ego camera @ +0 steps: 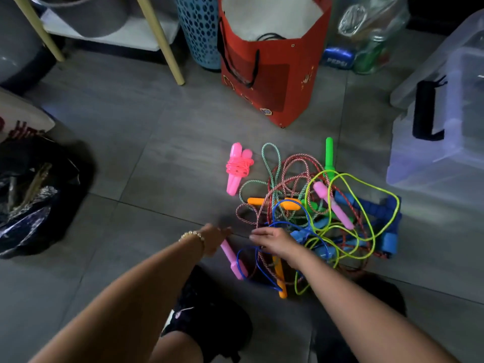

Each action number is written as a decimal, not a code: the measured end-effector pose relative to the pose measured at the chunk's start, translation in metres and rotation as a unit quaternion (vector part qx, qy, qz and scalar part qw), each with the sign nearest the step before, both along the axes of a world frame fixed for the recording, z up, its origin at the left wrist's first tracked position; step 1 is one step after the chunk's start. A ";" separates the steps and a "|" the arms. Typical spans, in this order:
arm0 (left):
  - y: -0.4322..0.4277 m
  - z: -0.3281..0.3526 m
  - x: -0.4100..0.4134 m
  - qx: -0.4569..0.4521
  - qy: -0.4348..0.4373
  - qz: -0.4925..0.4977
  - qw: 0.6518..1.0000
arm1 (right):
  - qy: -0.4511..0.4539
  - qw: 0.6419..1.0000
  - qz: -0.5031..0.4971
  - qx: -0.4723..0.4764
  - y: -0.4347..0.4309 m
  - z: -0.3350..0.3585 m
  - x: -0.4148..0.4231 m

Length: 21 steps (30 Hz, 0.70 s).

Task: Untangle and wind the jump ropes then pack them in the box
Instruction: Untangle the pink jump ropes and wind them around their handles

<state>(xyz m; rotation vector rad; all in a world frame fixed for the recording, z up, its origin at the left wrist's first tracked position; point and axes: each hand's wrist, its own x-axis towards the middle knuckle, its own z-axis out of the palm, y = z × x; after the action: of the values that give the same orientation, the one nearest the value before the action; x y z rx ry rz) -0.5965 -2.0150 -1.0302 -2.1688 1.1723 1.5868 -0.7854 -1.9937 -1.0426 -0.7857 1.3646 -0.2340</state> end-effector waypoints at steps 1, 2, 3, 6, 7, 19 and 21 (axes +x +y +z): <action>0.010 -0.011 -0.004 0.002 0.003 0.053 0.999 | -0.001 1.000 -0.009 0.006 0.006 -0.003 0.001; 0.019 -0.021 -0.008 0.002 0.003 0.100 0.995 | -0.001 1.000 -0.018 0.008 0.011 -0.005 0.002; 0.026 -0.030 -0.012 -0.001 0.002 0.128 0.992 | -0.001 1.000 -0.025 0.009 0.015 -0.007 0.001; 0.038 -0.047 -0.018 -0.015 -0.019 0.154 0.988 | -0.001 0.999 -0.030 0.021 0.022 -0.013 -0.006; 0.040 -0.051 -0.020 -0.024 -0.029 0.158 0.987 | -0.001 0.999 -0.029 0.026 0.024 -0.016 -0.009; -0.026 0.034 -0.054 -0.148 0.238 0.279 0.918 | -0.119 0.986 -0.119 0.001 -0.016 0.043 -0.017; -0.038 0.070 -0.059 -0.168 0.270 0.278 0.906 | -0.110 0.987 -0.116 -0.023 -0.028 0.073 -0.022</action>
<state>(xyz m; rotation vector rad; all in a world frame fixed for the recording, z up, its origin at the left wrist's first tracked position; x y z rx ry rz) -0.6552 -2.0533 -0.9606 -2.5241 1.0663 2.5184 -0.8078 -2.0220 -0.9693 -0.6182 1.2432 -0.5209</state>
